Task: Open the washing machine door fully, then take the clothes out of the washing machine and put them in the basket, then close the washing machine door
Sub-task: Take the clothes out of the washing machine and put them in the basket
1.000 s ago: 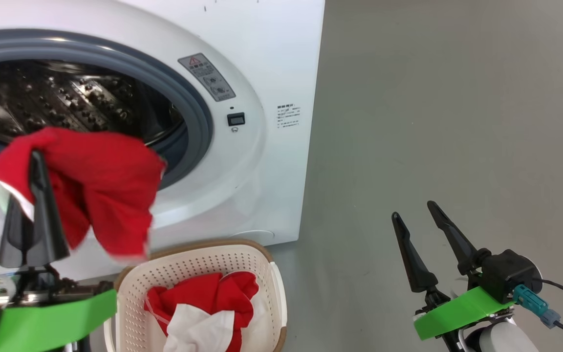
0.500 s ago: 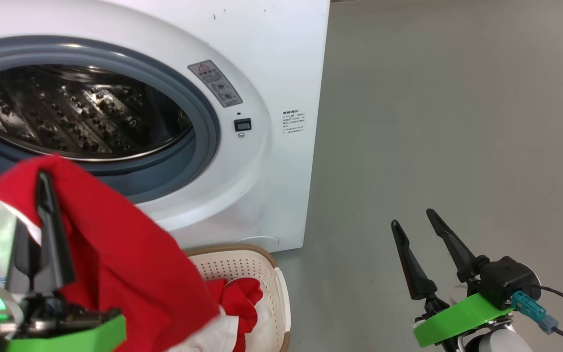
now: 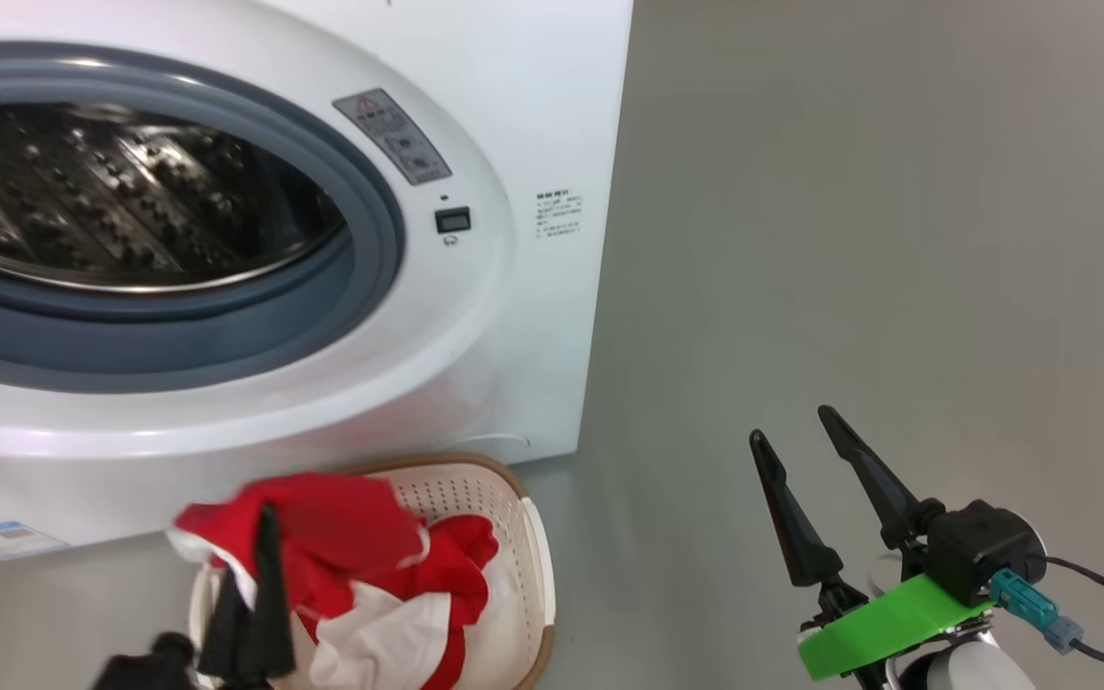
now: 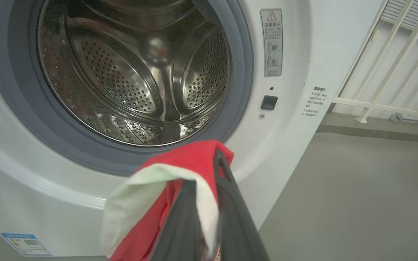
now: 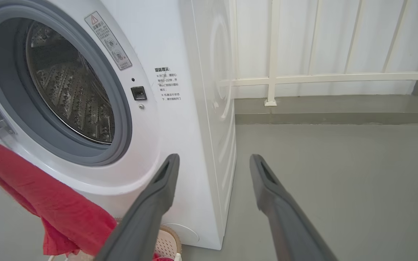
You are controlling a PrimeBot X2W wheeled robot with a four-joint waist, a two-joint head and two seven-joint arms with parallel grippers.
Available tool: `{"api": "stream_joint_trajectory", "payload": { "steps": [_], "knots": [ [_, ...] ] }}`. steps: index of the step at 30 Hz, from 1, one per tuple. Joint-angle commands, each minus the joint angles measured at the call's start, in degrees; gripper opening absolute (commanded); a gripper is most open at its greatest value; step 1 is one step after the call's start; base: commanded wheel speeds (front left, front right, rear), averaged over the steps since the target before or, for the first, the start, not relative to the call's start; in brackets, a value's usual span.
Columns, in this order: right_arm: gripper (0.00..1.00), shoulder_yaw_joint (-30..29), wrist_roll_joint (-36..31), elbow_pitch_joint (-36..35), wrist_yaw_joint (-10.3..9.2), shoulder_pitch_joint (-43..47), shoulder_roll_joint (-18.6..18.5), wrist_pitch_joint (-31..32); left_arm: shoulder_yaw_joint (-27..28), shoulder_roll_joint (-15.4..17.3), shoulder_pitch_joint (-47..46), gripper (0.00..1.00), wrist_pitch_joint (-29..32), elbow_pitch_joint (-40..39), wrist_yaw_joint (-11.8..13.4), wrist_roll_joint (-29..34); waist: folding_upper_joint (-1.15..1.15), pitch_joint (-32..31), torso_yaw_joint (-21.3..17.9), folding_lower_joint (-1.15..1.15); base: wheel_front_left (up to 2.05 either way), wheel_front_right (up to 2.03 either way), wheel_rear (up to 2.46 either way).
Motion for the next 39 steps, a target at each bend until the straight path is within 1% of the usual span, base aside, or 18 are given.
{"api": "stream_joint_trajectory", "payload": {
  "steps": [1,5,11,19,20,31,34,39],
  "knots": [
    [1.00,1.4,-0.4,-1.7,0.19,-2.1,-0.1,-0.4,1.5,-0.3,-1.5,0.00,-1.0,1.5,-1.6,-0.1,0.00,2.1,-0.9,0.00,0.00,0.00,0.00],
    [1.00,1.9,-0.4,-2.1,0.19,-3.5,-0.1,-0.4,2.4,-2.1,-4.2,0.00,-1.1,8.4,-5.1,0.2,0.00,4.6,-1.7,0.00,0.00,0.00,0.00],
    [1.00,1.6,-0.3,-3.0,0.19,-5.5,-0.1,-0.4,5.1,-4.9,-8.6,0.00,-1.2,17.9,-9.6,1.7,0.00,8.7,-2.7,0.00,0.00,0.00,0.00],
    [1.00,1.4,0.0,-4.1,0.19,-8.2,-0.1,-0.4,9.0,-6.5,-16.0,0.00,-1.2,29.3,-13.3,3.7,0.00,14.4,-3.9,0.00,0.00,0.00,0.00],
    [1.00,1.4,0.0,-4.1,0.19,-8.2,-0.1,-0.4,9.0,-6.5,-16.0,0.00,-1.2,29.3,-13.3,3.7,0.00,14.4,-3.9,0.00,0.00,0.00,0.00],
    [1.00,1.1,0.4,-4.6,0.19,-10.4,-0.1,-0.4,12.5,-7.0,-20.2,0.00,-1.2,43.0,-16.2,4.0,0.00,18.1,-4.8,0.00,0.00,0.00,0.00],
    [1.00,1.0,0.4,-4.6,0.19,-10.5,-0.1,-0.4,12.4,-7.1,-20.8,0.00,-1.2,46.3,-16.9,2.1,0.00,18.4,-4.6,0.00,0.00,0.00,0.00],
    [1.00,1.1,0.3,-4.2,0.19,-10.7,-0.1,-0.4,11.5,-7.1,-21.9,0.00,-1.2,50.2,-17.0,0.0,0.00,18.1,-4.2,0.00,0.00,0.00,0.00]
  ]
}}
